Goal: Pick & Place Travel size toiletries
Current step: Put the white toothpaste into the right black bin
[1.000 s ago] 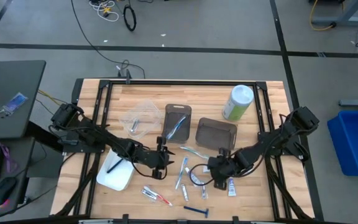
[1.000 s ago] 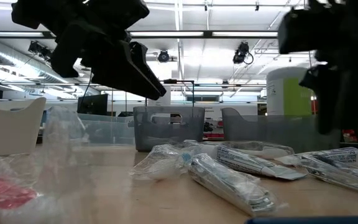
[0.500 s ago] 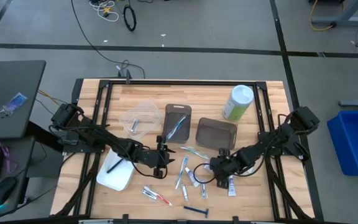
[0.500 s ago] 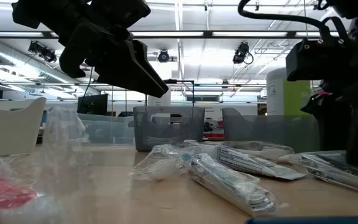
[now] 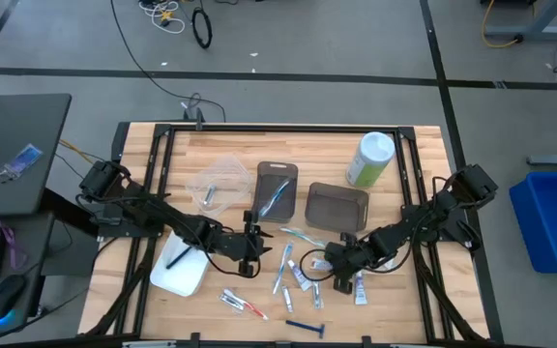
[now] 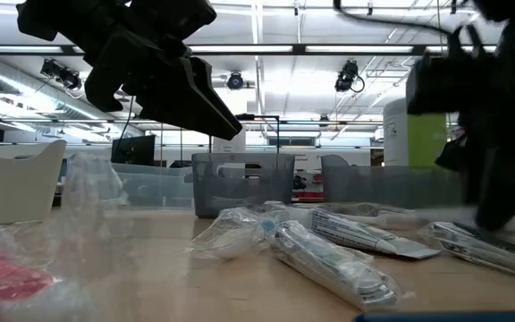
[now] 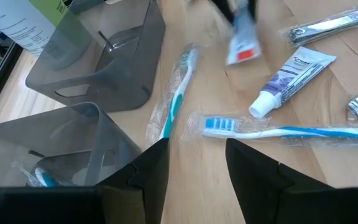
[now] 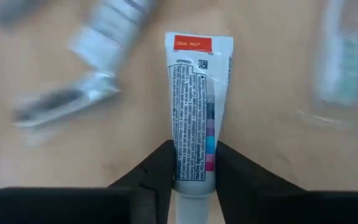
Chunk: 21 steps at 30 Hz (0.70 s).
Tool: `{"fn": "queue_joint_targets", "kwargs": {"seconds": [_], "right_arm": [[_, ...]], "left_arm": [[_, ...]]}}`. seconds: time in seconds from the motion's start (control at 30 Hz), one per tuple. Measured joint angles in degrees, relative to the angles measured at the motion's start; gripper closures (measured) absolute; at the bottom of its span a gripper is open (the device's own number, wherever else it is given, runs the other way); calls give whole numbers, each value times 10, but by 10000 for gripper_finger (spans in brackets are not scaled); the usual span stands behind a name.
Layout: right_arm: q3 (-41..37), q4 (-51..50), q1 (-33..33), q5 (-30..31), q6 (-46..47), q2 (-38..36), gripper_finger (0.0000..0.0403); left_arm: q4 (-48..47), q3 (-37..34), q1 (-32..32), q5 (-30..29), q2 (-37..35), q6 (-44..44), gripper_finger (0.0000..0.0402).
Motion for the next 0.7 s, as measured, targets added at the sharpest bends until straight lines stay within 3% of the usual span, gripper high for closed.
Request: {"fn": "queue_joint_targets", "kwargs": {"seconds": [0.1,0.43,0.57,0.7], "right_arm": [[29,-1,0,15,-30,-17,302],[87,-96,-38,262,-173,-107,308],[87,-205,-89,274,-122,-119,308],[87,-289,-143,229,-115,-109,307]], "left_arm": [[1,0,0,0,0,2,237],[37,0,0,0,0,65,237],[59,0,0,0,0,90,237],[66,0,0,0,0,103,237]]}}
